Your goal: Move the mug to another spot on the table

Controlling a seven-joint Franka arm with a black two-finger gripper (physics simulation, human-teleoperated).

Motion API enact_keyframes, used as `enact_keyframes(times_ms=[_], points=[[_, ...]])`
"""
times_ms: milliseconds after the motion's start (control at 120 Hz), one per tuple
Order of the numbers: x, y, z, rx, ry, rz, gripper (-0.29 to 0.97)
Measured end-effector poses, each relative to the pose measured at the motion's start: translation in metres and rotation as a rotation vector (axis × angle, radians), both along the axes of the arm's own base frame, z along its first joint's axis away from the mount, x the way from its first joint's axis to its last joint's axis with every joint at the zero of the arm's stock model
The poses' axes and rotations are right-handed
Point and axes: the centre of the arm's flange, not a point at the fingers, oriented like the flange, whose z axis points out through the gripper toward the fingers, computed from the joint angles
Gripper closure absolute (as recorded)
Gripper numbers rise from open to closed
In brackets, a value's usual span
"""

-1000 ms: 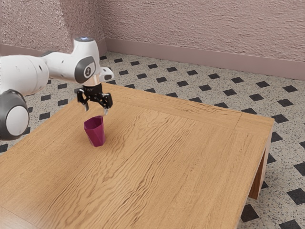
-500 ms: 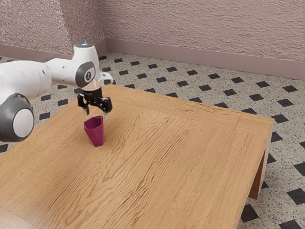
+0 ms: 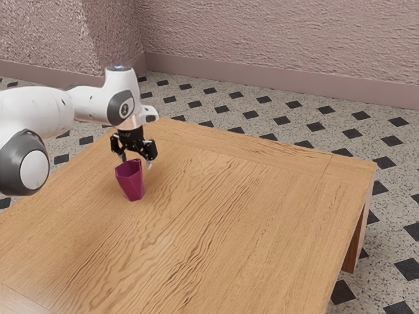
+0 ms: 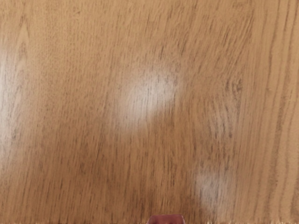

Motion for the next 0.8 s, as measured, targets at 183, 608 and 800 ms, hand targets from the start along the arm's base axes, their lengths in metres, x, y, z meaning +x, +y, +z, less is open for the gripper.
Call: enact_keyframes(times_ms=[183, 608, 800], points=[[-0.001, -0.001, -0.002, -0.002, 0.003, -0.002, 0.00], [-0.002, 0.000, -0.015, -0.007, 0.021, -0.002, 0.00], [-0.002, -0.002, -0.017, -0.016, 0.023, 0.002, 0.00]])
